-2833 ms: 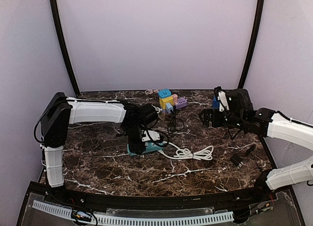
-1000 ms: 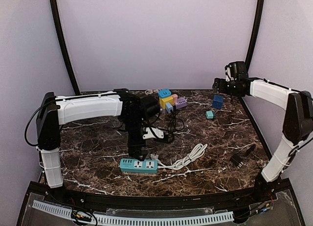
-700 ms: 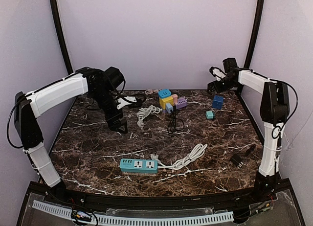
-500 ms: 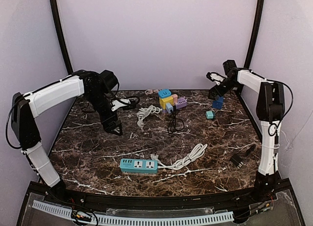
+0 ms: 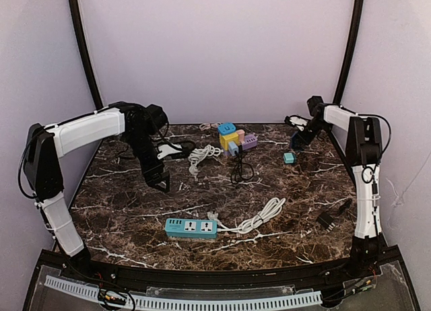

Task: Insert the plug
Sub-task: Pick up the plug from the center of the board.

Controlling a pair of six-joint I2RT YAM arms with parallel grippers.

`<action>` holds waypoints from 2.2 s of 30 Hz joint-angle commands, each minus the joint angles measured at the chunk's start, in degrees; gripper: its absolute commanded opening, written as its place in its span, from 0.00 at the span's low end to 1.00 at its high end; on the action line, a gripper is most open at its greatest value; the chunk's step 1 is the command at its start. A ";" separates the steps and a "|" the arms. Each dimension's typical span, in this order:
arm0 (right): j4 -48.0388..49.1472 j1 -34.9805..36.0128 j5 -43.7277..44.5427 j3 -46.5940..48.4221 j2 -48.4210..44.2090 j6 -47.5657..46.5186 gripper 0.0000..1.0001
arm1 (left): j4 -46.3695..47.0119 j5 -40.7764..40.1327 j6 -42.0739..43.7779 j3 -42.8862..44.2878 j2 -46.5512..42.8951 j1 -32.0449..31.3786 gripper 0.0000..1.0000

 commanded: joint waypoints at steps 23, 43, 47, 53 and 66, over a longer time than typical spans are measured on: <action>26.10 25.04 -21.77 -22.39 -48.14 26.03 0.00 | -4.85 -0.49 -2.40 13.62 -10.08 0.88 0.99; 59.99 51.17 -7.18 -42.63 -59.11 46.28 0.00 | -6.63 6.57 0.41 28.00 -22.29 -7.11 0.99; 68.94 60.60 22.77 -48.67 -58.88 40.98 0.00 | -3.72 2.55 -3.38 29.04 -20.90 -11.84 0.99; 93.48 71.61 52.53 -49.38 -47.57 16.05 0.00 | 0.97 4.89 -20.28 36.59 -16.96 -12.12 0.99; 97.10 74.13 55.17 -41.80 -38.91 8.33 0.00 | 2.77 2.27 -26.04 31.40 -15.10 -12.13 0.99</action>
